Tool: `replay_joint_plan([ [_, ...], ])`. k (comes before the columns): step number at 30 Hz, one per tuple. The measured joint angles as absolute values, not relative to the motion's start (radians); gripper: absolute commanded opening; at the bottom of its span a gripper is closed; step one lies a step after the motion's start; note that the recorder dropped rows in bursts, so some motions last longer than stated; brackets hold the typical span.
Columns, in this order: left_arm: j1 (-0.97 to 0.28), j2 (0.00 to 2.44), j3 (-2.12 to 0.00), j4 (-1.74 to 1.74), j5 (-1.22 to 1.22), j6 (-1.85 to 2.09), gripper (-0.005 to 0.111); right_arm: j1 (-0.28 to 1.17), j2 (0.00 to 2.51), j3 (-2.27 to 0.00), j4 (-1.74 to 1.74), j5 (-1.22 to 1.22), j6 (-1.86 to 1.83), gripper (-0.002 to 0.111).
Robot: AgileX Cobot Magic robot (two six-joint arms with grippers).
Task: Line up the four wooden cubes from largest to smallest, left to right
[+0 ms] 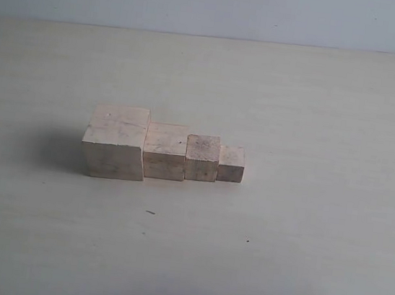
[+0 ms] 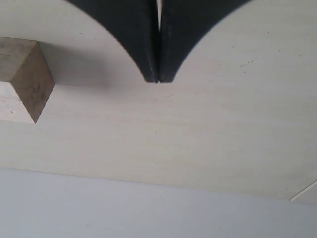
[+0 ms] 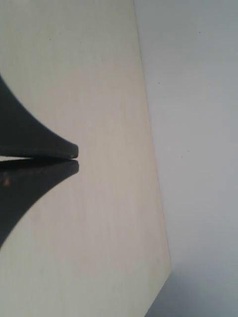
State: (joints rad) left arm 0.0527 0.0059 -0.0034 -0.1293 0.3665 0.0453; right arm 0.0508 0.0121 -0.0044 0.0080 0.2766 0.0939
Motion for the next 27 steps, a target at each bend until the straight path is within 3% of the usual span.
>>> replay_joint_plan([
  [27, 0.053, 0.006, -0.003, -0.129, 0.367, 0.045, 0.0, 0.051, 0.006, -0.004, 0.0, 0.333, 0.096, 0.0],
])
